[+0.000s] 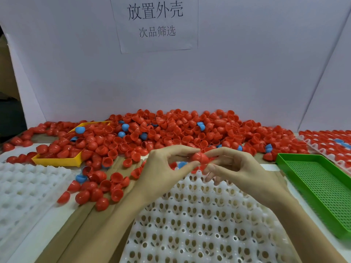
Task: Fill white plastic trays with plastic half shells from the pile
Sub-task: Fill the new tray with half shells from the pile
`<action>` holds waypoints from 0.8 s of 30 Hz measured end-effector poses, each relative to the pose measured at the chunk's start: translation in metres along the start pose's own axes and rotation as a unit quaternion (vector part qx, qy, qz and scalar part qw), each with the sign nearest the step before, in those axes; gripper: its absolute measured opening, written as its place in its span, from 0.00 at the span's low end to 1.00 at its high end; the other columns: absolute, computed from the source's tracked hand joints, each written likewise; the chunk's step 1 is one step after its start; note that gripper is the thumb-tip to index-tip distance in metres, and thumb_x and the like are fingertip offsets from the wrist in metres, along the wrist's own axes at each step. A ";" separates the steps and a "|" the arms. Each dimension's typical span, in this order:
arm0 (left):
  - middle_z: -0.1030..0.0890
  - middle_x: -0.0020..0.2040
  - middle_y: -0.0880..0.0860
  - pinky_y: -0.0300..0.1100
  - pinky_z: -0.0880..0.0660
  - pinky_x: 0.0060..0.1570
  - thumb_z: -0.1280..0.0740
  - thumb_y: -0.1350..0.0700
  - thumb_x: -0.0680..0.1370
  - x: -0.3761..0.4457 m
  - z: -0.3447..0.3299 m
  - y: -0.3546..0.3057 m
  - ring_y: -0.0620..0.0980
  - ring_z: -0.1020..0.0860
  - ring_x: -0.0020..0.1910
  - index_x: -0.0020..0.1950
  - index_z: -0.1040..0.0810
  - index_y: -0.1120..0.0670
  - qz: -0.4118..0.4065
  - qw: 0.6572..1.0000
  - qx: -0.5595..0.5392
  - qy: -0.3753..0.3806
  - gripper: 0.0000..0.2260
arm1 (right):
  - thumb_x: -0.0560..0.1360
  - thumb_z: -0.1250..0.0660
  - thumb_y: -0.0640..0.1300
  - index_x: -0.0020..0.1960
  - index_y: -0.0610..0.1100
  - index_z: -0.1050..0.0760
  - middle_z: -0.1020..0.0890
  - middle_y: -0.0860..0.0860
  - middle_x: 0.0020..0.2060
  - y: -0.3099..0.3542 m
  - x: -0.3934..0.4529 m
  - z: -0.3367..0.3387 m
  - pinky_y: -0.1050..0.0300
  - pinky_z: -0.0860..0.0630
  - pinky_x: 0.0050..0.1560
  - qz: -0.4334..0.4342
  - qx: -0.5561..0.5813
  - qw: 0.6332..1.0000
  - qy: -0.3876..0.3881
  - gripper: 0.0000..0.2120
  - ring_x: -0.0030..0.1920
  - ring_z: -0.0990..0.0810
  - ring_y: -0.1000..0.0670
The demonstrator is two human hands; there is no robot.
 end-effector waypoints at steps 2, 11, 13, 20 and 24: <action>0.14 0.53 0.42 0.33 0.21 0.55 0.23 0.59 0.75 0.004 0.019 0.010 0.39 0.16 0.52 0.60 0.15 0.50 0.006 0.997 0.061 -0.044 0.14 | 0.79 0.28 0.45 0.57 0.44 0.17 0.12 0.43 0.45 0.000 0.000 0.007 0.56 0.16 0.45 0.004 0.012 0.999 -0.039 0.09 0.45 0.12 0.42; 0.19 0.60 0.56 0.49 0.28 0.63 0.25 0.57 0.77 -0.006 0.097 0.101 0.57 0.24 0.61 0.60 0.16 0.59 0.170 0.882 0.437 -0.056 0.12 | 0.86 0.39 0.40 0.57 0.41 0.17 0.14 0.43 0.39 -0.019 -0.003 0.055 0.59 0.19 0.37 -0.039 0.065 0.973 -0.219 0.11 0.37 0.17 0.45; 0.18 0.58 0.53 0.45 0.28 0.60 0.27 0.57 0.79 -0.005 0.086 0.099 0.54 0.24 0.59 0.58 0.15 0.58 0.132 0.892 0.425 -0.075 0.09 | 0.87 0.40 0.39 0.57 0.41 0.17 0.14 0.44 0.37 -0.026 -0.004 0.061 0.60 0.19 0.36 -0.054 0.066 0.965 -0.247 0.11 0.34 0.17 0.47; 0.17 0.55 0.48 0.42 0.22 0.57 0.31 0.56 0.81 0.044 0.021 0.081 0.45 0.21 0.55 0.58 0.16 0.52 0.040 0.944 0.327 -0.023 0.08 | 0.87 0.40 0.38 0.56 0.40 0.18 0.15 0.45 0.33 -0.040 -0.005 0.067 0.60 0.21 0.35 -0.080 0.051 0.952 -0.292 0.12 0.31 0.18 0.50; 0.27 0.72 0.52 0.51 0.29 0.70 0.36 0.48 0.84 0.088 0.011 0.101 0.53 0.31 0.72 0.75 0.27 0.48 0.099 0.892 0.429 0.104 0.19 | 0.87 0.40 0.38 0.55 0.41 0.17 0.16 0.46 0.32 -0.043 -0.004 0.064 0.62 0.22 0.32 -0.091 0.045 0.953 -0.285 0.12 0.30 0.19 0.50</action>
Point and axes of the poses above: each hand's wrist, its own x-axis towards the middle knuckle, its own z-axis out of the back of the hand, y = z × x, the point moved 5 cm from there along x, towards the middle knuckle
